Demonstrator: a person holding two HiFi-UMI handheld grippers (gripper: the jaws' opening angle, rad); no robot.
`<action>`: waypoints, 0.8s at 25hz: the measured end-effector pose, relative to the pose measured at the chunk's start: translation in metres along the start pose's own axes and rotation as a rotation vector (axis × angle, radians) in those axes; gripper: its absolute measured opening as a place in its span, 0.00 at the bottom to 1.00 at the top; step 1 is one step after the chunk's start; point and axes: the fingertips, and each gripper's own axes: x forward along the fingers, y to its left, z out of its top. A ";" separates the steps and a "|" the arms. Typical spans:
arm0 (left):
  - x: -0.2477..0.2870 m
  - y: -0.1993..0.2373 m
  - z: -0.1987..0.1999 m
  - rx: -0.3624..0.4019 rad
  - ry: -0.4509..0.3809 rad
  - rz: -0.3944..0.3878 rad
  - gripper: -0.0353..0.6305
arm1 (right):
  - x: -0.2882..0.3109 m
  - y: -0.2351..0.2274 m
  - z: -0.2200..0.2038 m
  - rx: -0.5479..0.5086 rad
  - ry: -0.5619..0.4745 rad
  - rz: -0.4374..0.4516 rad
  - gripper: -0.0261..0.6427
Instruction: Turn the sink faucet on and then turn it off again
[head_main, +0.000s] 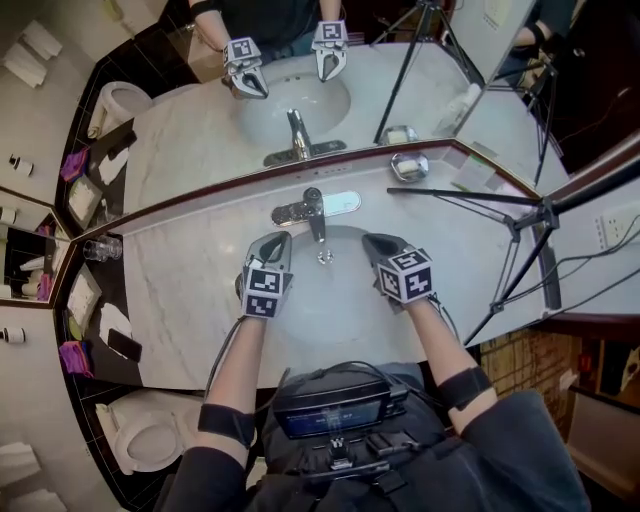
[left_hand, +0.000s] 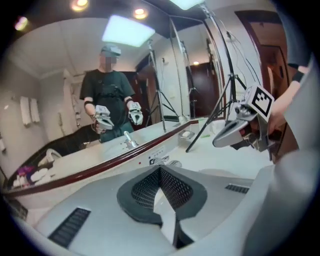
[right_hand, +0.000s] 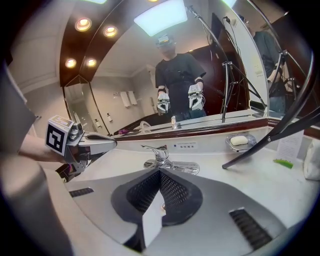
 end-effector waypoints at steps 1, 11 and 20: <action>-0.007 0.002 -0.001 -0.057 -0.010 0.007 0.06 | 0.000 0.002 0.001 -0.005 0.000 0.003 0.07; -0.057 0.018 -0.050 -0.399 -0.073 0.120 0.06 | -0.003 0.018 0.001 -0.035 0.005 0.019 0.07; -0.070 0.023 -0.061 -0.404 -0.087 0.168 0.06 | -0.006 0.022 -0.001 -0.038 0.003 0.018 0.07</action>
